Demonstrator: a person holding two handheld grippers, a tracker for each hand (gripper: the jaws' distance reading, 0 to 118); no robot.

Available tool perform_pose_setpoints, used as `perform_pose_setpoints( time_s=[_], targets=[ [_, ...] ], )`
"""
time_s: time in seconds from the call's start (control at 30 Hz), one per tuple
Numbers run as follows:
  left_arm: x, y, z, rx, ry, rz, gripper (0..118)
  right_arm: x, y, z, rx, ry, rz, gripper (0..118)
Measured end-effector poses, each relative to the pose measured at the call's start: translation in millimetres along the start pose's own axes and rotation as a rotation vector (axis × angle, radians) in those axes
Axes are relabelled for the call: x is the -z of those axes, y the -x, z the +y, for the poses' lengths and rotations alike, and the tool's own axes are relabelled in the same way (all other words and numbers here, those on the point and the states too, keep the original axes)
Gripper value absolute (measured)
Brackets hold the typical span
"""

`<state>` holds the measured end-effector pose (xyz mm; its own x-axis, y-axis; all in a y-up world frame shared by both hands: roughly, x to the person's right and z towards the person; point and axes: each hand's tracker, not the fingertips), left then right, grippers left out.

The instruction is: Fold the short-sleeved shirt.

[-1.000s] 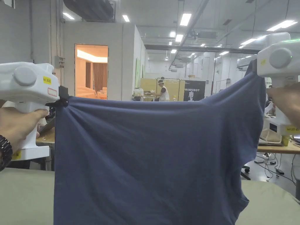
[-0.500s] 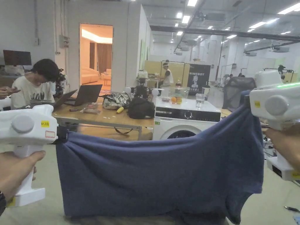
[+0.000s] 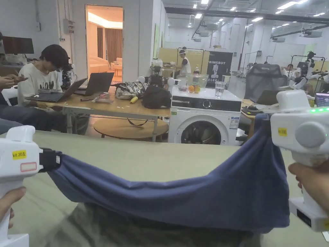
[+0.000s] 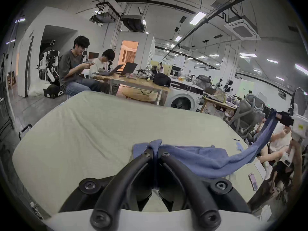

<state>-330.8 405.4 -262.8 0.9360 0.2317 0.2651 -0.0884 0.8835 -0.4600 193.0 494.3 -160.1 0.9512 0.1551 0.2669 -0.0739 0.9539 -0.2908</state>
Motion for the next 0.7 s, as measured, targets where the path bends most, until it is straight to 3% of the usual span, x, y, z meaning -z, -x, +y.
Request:
perform_pose_setpoints(
  time_s=[0.13, 0.33, 0.57, 0.63, 0.7],
  targets=[
    [-5, 0, -39, -0.022, 0.068, -0.007, 0, -5, 7, -47, 0.003, 0.093, 0.014, 0],
    [7, -2, -102, 0.009, 0.239, 0.039, 0, 6, 16, -127, 0.067, 0.274, 0.060, 0],
    [42, 7, -155, -0.031, 0.367, 0.071, 0, 48, 31, -224, 0.133, 0.524, 0.096, 0],
    [53, 8, -164, -0.016, 0.420, 0.104, 0, 59, 36, -241, 0.132, 0.529, 0.101, 1],
    [60, 9, -166, -0.002, 0.415, 0.114, 6, 68, 39, -251, 0.118, 0.544, 0.078, 19]
  ],
)
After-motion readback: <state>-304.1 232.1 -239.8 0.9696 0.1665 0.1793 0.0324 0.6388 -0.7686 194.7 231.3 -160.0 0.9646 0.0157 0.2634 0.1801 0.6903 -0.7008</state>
